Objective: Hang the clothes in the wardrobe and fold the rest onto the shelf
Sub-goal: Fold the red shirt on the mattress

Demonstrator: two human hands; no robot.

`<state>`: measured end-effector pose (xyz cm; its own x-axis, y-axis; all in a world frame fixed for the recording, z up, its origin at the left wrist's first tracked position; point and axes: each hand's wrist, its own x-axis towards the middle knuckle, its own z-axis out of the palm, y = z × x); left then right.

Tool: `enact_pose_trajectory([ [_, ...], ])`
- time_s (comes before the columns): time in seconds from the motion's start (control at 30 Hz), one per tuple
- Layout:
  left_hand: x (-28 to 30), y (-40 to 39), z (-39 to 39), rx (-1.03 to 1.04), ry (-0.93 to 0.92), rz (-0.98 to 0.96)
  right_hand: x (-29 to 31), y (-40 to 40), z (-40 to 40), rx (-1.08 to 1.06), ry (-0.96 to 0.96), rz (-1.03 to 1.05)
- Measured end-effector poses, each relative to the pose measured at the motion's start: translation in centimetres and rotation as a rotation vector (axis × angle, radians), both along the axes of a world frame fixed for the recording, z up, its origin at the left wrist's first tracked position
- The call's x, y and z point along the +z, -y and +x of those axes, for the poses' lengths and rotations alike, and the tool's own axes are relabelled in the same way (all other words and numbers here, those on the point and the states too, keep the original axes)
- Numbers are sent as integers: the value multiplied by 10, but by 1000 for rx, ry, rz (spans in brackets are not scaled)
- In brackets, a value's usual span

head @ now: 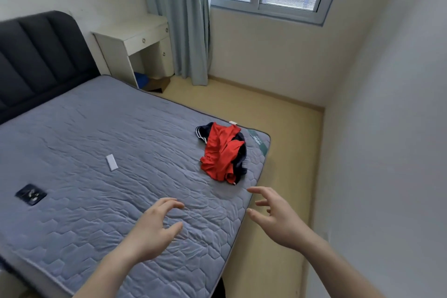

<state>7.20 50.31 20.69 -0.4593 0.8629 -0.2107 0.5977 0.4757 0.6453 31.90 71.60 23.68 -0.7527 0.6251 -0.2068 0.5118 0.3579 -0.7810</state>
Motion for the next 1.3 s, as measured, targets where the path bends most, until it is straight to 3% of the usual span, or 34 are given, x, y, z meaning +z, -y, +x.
enact_pose_trajectory([
  [0.47,-64,-198,-91,64,135,-133,-66,-185,-111,41,240,-112],
  [0.8,-123,-232,-114,502,236,-259,-153,-326,-212,351,434,-143],
  [1.03,-168,-289,-112,779,324,-308,-247,-419,-310,638,562,13],
  [1.3,-265,-334,-127,883,481,-365,-405,-458,-403,919,844,278],
])
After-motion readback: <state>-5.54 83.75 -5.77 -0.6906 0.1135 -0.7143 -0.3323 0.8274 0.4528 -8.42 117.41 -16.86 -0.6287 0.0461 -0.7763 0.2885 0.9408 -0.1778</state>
